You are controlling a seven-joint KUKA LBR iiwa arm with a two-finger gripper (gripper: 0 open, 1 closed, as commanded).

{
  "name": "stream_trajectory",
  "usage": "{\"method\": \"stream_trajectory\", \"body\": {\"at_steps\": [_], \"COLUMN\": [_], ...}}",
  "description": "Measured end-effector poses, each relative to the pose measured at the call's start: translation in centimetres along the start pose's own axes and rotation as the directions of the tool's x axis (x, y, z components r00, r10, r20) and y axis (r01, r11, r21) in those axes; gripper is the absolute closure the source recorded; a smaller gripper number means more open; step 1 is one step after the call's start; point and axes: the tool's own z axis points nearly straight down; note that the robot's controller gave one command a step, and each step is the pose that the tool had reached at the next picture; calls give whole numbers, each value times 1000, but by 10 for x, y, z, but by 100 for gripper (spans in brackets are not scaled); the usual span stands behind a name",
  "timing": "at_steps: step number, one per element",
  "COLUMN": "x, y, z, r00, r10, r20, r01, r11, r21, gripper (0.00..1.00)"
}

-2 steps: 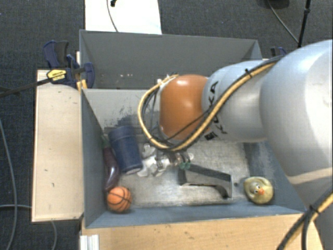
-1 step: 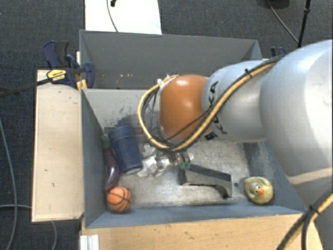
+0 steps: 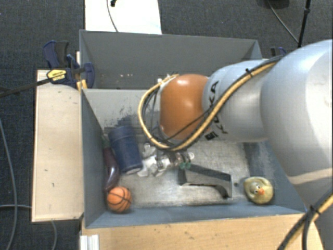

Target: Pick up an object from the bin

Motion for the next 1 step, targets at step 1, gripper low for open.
{"method": "stream_trajectory", "body": {"at_steps": [1], "x": [2], "y": [0], "z": [-10], "r00": [1000], "r10": [2], "r20": [-7], "r01": [-2], "r11": [1000], "r21": [0], "gripper": [100]}}
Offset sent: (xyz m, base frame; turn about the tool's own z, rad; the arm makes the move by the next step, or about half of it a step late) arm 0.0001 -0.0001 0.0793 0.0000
